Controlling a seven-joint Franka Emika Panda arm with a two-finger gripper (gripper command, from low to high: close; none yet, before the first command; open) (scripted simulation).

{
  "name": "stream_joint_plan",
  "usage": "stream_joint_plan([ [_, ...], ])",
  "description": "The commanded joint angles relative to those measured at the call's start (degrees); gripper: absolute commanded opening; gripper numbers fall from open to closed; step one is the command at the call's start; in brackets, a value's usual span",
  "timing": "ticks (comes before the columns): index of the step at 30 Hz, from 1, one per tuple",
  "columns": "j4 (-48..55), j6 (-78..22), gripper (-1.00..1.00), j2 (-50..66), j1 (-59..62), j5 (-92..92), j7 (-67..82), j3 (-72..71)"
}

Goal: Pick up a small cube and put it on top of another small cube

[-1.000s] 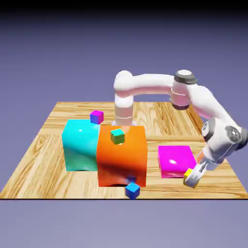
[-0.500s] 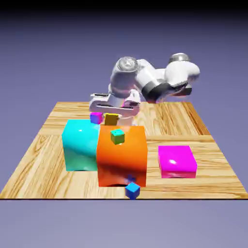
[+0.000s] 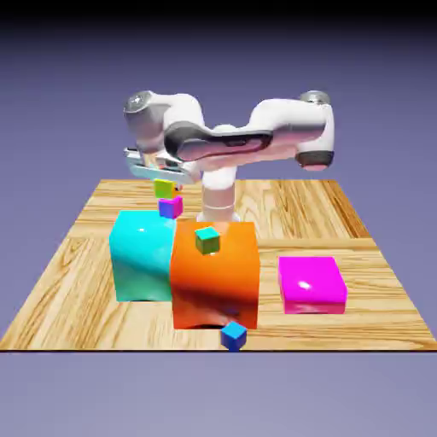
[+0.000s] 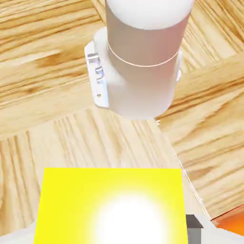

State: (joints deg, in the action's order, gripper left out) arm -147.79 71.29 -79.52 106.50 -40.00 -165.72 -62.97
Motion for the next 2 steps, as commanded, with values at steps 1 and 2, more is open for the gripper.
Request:
stream_joint_plan([
  [1,2.1,-1.1,1.00,0.8,1.0,1.3,0.0,1.2],
  [2,4.1,-2.1,1.00,1.7,1.9,2.5,0.0,2.4],
])
